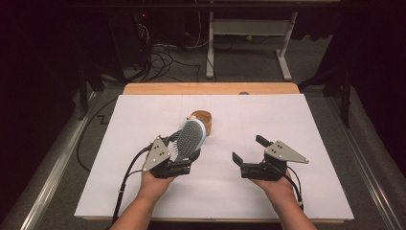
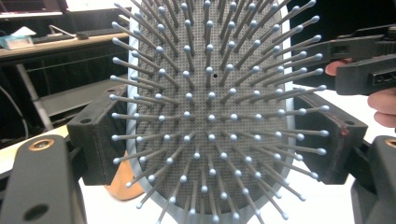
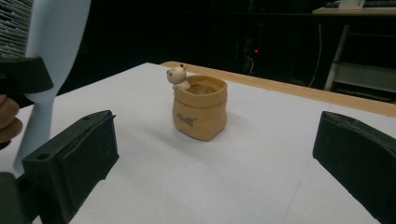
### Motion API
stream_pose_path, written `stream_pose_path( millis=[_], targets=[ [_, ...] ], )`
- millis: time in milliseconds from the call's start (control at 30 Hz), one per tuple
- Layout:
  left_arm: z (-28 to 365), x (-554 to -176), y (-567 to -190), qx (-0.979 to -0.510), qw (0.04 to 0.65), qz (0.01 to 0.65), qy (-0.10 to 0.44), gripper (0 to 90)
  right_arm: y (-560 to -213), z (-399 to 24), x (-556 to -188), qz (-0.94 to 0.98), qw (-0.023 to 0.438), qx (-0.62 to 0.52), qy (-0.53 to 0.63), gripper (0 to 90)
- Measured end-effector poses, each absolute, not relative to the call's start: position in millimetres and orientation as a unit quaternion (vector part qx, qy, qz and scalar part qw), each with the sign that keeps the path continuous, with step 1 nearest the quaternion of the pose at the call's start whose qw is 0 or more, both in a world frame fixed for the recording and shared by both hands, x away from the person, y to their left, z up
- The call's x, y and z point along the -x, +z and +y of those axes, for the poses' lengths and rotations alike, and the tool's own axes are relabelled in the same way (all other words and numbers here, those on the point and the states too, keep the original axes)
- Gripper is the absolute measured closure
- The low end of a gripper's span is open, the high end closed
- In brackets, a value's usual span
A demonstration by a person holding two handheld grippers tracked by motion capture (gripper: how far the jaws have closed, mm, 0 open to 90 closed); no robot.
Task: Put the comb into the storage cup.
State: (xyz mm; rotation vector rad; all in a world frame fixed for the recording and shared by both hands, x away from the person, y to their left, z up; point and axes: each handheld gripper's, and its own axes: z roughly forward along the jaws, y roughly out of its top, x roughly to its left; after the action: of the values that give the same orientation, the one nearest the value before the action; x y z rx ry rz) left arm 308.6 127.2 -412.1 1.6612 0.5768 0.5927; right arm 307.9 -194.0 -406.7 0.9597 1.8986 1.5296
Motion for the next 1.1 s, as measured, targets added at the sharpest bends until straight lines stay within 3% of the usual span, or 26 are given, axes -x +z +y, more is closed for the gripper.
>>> stream_pose_path(
  millis=[1100],
  targets=[
    [112.0,-301.0,-417.0,-0.727,0.588,0.234,0.265,20.2,-387.5,-152.2,-301.8,0.702,0.201,-0.318,0.605,4.1]
  ],
)
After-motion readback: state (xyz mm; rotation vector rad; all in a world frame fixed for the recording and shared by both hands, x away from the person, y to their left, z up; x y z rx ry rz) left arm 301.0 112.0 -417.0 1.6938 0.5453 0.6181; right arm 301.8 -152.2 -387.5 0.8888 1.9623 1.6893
